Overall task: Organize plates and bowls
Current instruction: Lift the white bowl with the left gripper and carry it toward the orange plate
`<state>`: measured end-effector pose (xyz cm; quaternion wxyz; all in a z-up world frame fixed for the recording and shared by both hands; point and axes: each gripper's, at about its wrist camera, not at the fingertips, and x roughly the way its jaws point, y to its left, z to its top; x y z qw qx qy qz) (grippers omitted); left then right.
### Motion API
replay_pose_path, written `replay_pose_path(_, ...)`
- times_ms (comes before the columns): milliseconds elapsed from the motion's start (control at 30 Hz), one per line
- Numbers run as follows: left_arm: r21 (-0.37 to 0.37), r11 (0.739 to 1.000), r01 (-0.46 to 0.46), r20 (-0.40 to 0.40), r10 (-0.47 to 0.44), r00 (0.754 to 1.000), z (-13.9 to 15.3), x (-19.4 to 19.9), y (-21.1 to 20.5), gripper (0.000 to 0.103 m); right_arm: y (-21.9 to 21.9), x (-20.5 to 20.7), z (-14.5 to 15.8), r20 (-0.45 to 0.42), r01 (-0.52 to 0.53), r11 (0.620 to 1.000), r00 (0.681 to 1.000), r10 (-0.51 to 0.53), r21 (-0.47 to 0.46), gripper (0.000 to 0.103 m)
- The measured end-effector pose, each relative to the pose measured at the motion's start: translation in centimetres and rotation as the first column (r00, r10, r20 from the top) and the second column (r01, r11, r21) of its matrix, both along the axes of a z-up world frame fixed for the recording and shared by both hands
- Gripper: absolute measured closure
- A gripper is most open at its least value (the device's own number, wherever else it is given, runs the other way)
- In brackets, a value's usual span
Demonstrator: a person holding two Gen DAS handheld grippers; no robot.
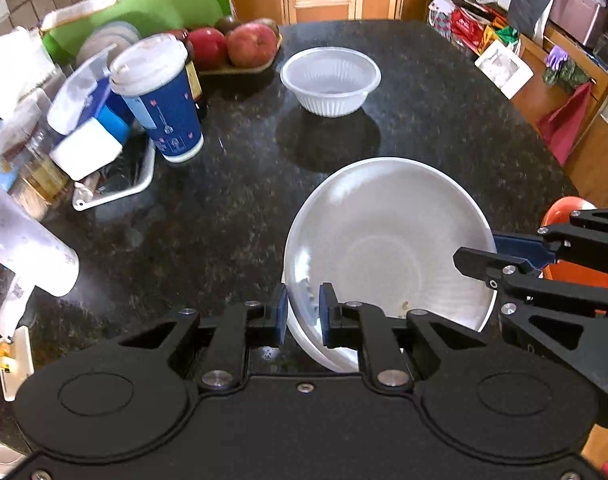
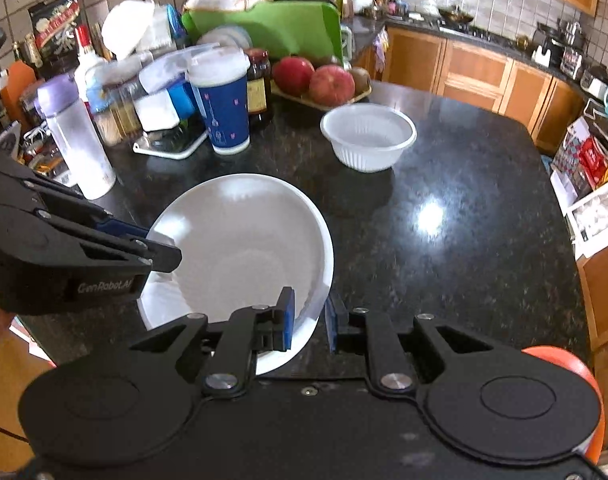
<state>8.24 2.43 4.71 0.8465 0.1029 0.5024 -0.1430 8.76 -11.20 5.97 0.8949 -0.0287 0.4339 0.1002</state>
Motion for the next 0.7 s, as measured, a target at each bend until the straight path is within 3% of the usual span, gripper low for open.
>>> replay_pose_path(267, -0.002, 1.0, 0.009, -0.074, -0.009, 0.997, -1.6, 0.7, 0.4, 0.081, 0.3, 0.7, -1.0, -0.068, -0.003, 1.0, 0.998, 0.003, 0.004, 0.084)
replay_pose_path(400, -0.005, 1.0, 0.02, -0.079, -0.021, 0.997, -2.0, 1.0, 0.5, 0.08, 0.5, 0.9, -1.3, -0.085, -0.012, 1.0, 0.996, 0.012, 0.0, 0.08)
replay_pose_path(500, -0.008, 1.0, 0.025, -0.074, -0.026, 0.997, -2.1, 1.1, 0.5, 0.073, 0.5, 1.1, -1.7, -0.09, -0.007, 1.0, 0.996, 0.007, -0.003, 0.079)
replay_pose_path(700, -0.016, 0.999, 0.043, -0.065, -0.044, 0.997, -1.8, 1.0, 0.5, 0.073, 0.4, 1.3, -2.0, -0.081, 0.008, 1.0, 0.997, -0.008, -0.004, 0.076)
